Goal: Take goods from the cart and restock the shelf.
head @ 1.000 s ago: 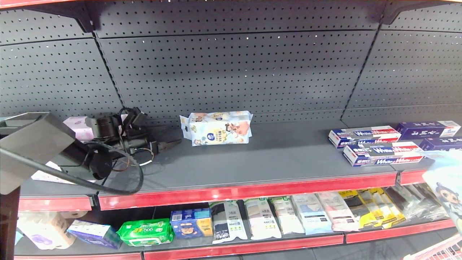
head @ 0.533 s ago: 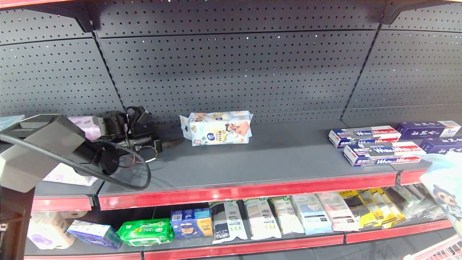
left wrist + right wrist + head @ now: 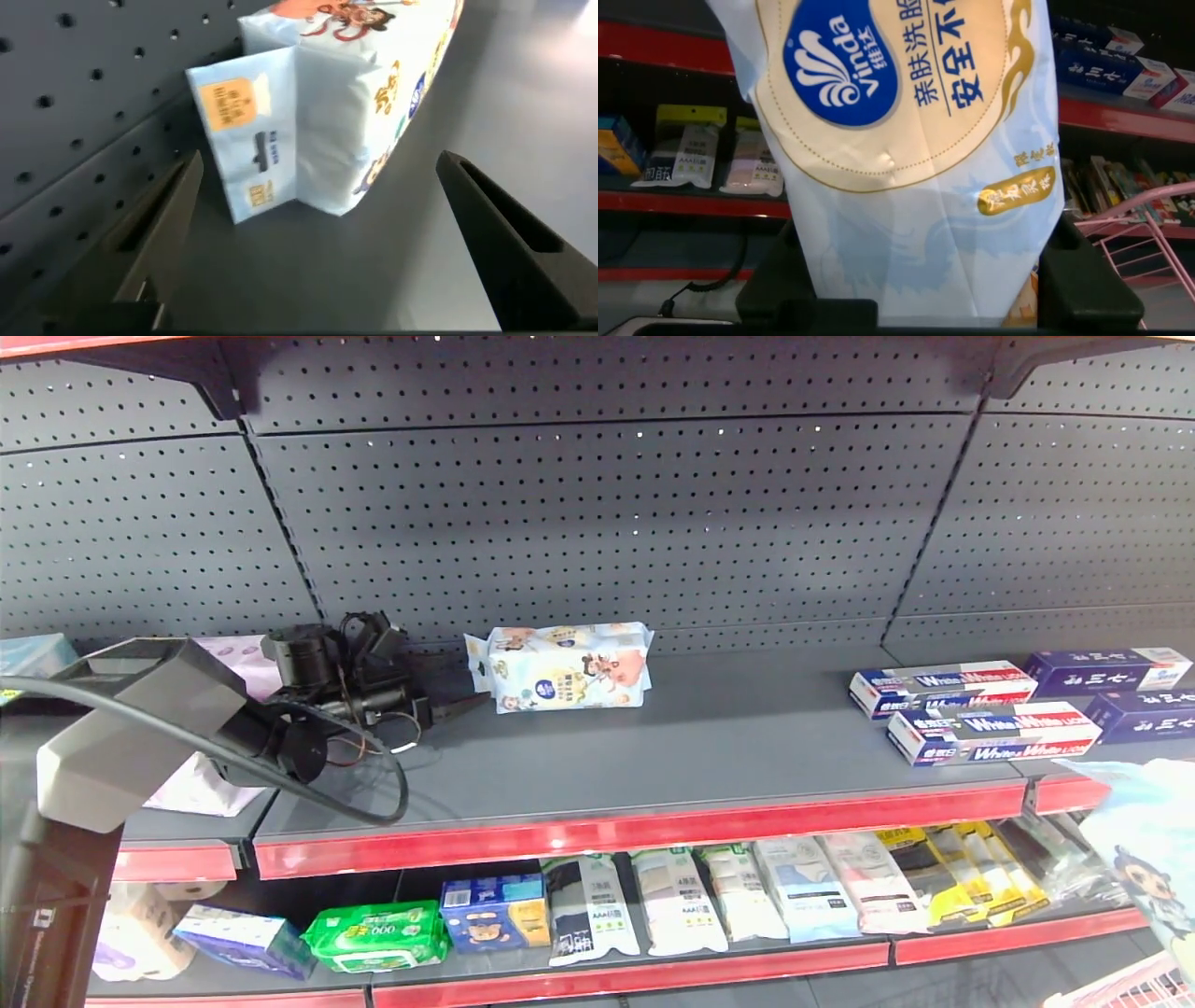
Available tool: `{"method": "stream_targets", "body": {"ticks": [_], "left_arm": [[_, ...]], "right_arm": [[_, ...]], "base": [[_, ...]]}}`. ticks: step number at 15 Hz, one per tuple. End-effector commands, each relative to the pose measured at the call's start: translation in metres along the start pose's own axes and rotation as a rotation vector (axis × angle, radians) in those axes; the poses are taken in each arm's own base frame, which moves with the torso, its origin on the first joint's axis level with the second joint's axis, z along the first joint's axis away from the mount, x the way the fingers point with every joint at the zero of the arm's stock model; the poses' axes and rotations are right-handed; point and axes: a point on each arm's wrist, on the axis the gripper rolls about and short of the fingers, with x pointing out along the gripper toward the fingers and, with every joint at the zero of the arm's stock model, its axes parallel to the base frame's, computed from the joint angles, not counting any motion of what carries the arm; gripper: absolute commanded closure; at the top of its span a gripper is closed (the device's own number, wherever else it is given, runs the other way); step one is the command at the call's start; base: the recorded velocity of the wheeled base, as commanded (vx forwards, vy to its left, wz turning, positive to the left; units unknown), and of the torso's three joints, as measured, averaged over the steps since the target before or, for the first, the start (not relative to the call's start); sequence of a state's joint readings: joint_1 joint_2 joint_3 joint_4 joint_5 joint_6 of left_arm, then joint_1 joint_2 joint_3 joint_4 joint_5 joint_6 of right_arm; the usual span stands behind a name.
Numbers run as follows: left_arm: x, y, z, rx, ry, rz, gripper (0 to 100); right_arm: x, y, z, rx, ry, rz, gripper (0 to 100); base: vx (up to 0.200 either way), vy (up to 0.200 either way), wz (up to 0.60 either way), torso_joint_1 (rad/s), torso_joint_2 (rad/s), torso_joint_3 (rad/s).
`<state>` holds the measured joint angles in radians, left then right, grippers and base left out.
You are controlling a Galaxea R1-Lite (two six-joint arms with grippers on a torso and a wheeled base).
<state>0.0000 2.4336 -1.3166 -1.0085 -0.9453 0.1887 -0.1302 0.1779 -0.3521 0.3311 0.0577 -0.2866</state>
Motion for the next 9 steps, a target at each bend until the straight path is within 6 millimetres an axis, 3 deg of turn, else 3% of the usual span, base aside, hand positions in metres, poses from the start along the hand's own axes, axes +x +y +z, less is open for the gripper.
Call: {"method": "stream_targets", "body": {"ticks": [1, 9], "left_arm": [[0.004, 0.003, -0.003, 0.007, -0.005, 0.000, 0], [0.022, 0.012, 0.000, 0.056, -0.048, -0.040, 0]], "right_arm": [[-0.002, 0.000, 0.000, -0.001, -0.011, -0.001, 100], [-0.001, 0.001, -0.002, -0.011, -0.005, 0.004, 100]], "base": [[0.000, 0.000, 0.00, 0.000, 0.00, 0.000], [0.000, 0.000, 0.00, 0.000, 0.00, 0.000]]}}
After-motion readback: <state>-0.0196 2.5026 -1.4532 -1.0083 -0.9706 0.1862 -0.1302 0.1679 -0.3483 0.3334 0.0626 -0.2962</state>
